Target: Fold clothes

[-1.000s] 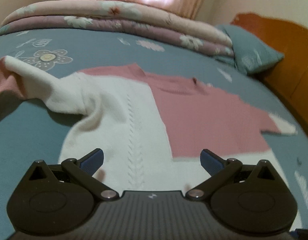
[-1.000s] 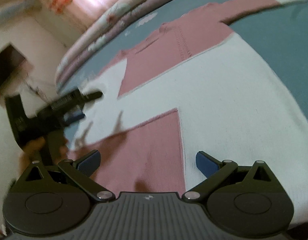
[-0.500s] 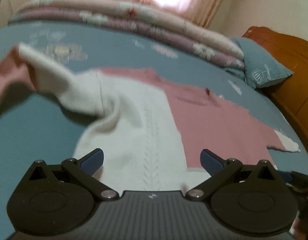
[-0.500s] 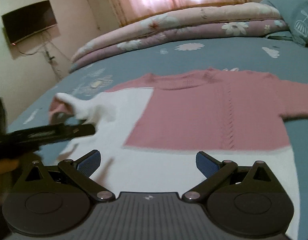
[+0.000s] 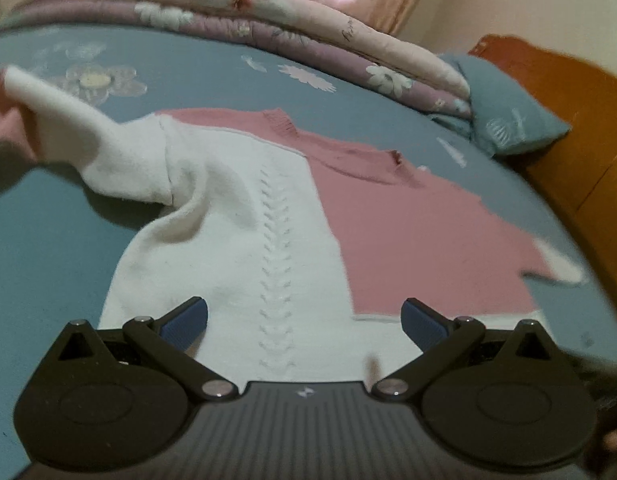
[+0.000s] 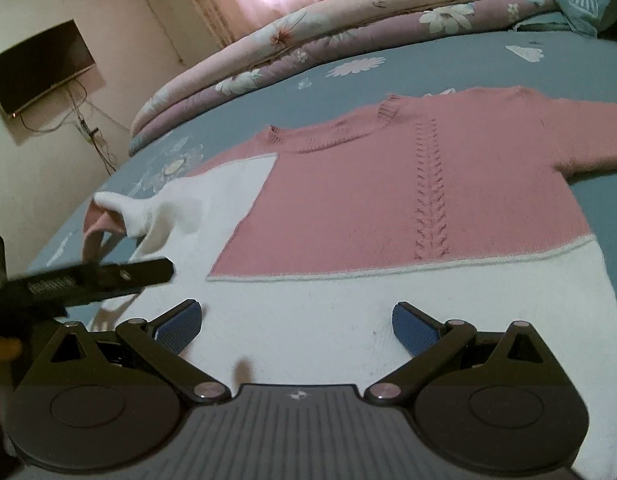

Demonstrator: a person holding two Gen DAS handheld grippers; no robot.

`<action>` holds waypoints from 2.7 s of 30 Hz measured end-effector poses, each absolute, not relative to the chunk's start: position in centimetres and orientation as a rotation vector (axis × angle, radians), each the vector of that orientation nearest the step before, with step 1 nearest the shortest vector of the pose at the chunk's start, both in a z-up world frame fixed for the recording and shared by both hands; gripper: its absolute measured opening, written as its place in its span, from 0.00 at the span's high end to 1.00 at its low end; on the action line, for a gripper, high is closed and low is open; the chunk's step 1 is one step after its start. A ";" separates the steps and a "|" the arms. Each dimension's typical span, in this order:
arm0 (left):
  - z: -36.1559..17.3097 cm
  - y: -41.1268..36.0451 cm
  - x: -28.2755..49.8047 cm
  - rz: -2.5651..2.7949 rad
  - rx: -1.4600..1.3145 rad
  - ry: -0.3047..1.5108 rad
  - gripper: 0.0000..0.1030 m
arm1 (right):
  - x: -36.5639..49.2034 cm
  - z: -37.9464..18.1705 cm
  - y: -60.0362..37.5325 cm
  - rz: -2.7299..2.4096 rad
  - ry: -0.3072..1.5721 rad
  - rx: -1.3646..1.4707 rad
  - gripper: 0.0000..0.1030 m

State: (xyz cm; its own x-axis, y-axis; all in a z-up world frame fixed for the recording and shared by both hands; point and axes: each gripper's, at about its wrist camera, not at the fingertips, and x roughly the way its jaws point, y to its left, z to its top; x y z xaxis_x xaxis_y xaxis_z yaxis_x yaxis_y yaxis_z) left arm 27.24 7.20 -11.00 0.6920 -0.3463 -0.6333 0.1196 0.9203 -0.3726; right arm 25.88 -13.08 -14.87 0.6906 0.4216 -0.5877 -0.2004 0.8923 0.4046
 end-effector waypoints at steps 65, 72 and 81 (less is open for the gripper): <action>-2.6 36.7 29.6 0.596 -0.410 0.530 0.87 | 25.4 -15.0 -11.9 0.304 0.712 0.209 0.00; 0.3 38.3 30.3 0.737 -0.291 0.480 0.94 | 25.4 -15.1 -11.7 0.301 0.707 0.190 0.00; -3.6 38.9 32.5 0.576 -0.401 0.678 0.86 | 25.3 -15.2 -11.2 0.295 0.705 0.149 0.00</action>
